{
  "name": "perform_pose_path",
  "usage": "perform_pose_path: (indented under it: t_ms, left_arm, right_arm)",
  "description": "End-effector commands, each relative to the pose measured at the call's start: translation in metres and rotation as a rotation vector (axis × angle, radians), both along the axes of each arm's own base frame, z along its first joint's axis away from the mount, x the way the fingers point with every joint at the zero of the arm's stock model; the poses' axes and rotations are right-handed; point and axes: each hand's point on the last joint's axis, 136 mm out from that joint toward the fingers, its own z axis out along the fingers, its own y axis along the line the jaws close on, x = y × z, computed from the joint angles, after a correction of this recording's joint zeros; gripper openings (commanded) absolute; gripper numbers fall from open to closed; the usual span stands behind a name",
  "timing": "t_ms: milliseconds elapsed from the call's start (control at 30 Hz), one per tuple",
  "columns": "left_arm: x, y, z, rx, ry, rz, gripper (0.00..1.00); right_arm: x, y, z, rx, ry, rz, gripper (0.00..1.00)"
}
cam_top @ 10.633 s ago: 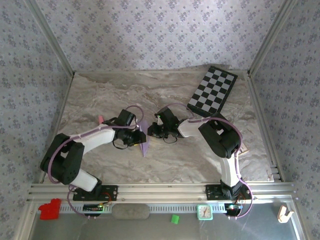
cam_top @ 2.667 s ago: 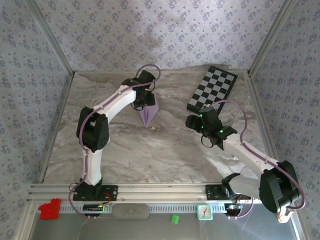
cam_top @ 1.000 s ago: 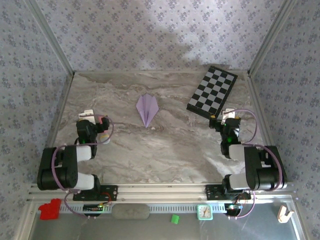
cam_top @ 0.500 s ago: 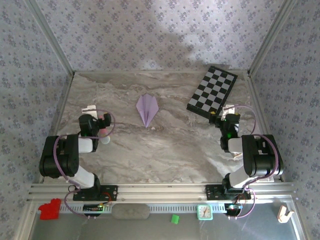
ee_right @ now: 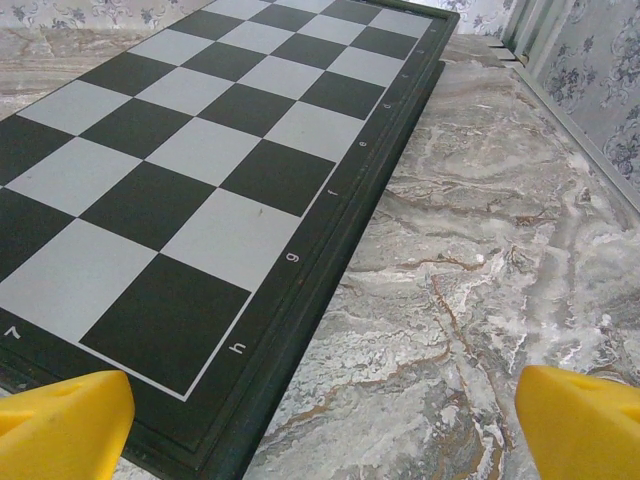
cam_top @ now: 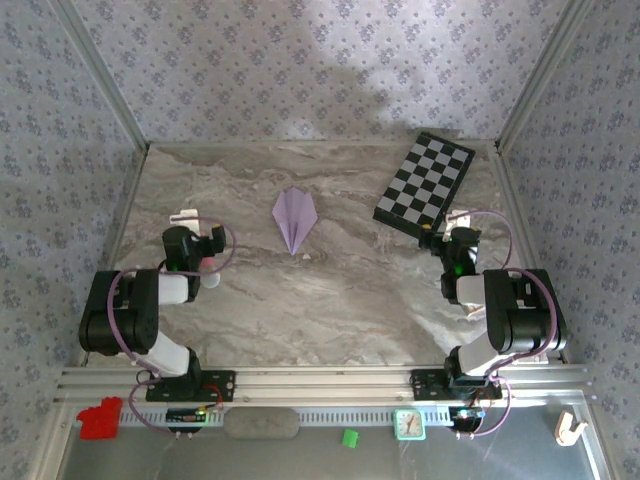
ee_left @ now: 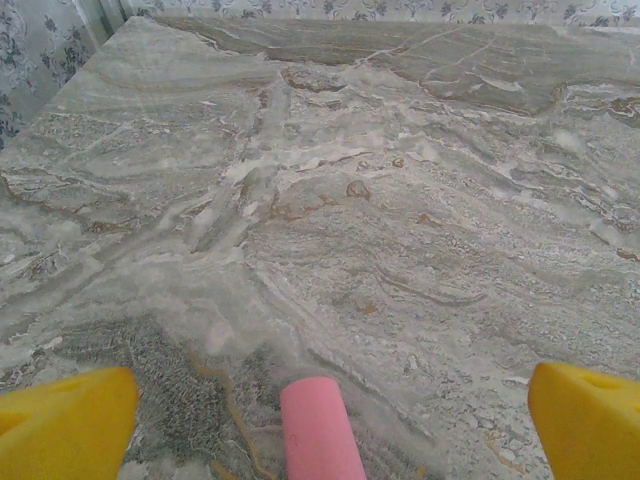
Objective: Fold a paper plane with a square sheet of paper (pick it up from the middle)
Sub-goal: Reset both arms
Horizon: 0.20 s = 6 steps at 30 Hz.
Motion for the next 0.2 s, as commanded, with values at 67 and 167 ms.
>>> perform_pose_path:
  t_ms: [67, 167]
  left_arm:
    - [0.0054, 0.0024, 0.0033, 0.014, -0.004, 0.005, 1.0]
    - [0.0054, 0.0018, 0.0037, 0.014, -0.007, 0.002, 1.0]
  right_arm:
    - [0.003, -0.0051, 0.0031, 0.008, -0.009, -0.026, 1.0]
    - [0.0029, -0.0049, 0.0033, 0.008, -0.011, -0.025, 1.0]
